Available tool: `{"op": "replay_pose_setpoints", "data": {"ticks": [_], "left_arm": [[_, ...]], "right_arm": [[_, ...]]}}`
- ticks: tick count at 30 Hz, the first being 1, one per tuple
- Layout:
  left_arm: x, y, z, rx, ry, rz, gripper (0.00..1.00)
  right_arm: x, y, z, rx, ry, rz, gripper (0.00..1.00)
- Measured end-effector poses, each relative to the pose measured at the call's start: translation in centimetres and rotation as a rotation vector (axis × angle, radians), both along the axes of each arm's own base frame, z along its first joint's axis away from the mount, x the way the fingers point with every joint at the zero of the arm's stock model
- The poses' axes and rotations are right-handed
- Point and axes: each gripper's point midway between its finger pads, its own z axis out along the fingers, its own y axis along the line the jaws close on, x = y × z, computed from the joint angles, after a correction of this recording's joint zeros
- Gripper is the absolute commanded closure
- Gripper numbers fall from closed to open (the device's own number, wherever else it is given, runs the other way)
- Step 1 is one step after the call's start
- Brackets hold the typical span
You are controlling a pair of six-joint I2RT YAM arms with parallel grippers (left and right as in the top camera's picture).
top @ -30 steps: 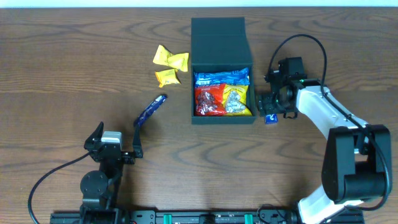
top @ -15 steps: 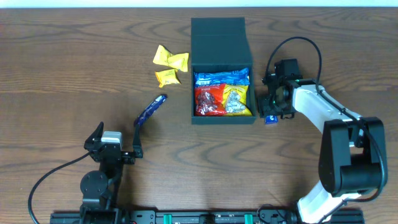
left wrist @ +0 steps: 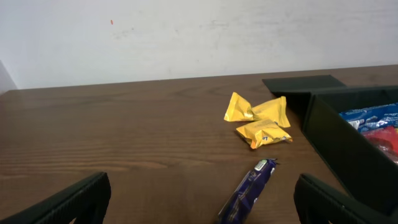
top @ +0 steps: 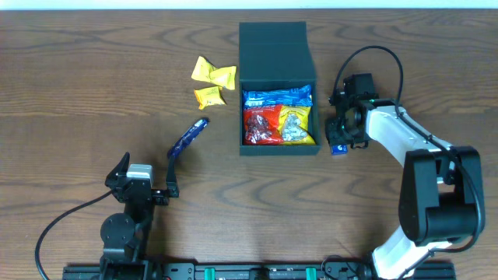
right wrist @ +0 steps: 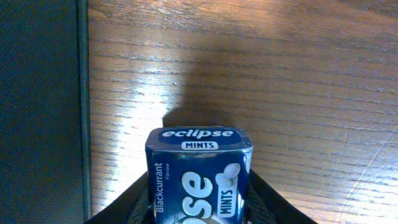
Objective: Pack container
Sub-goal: 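Grasp the eclipse mints tin with the right gripper, then lift the mints tin and lower it into the box's right corner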
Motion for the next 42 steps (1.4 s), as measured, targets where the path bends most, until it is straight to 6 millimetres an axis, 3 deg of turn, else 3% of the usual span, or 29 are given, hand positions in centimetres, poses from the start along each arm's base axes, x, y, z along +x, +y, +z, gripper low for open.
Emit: {"op": "replay_pose_setpoints", "data": {"ticks": [24,42], "left_arm": [[0.0,0.0,0.0,0.0,0.0,0.0,0.05],[0.0,0.0,0.0,0.0,0.0,0.0,0.05]], "right_arm": [[0.6,0.1,0.5,0.011,-0.016,-0.042,0.67],[0.5,1.6,7.8,0.036,-0.176,-0.003,0.66]]}}
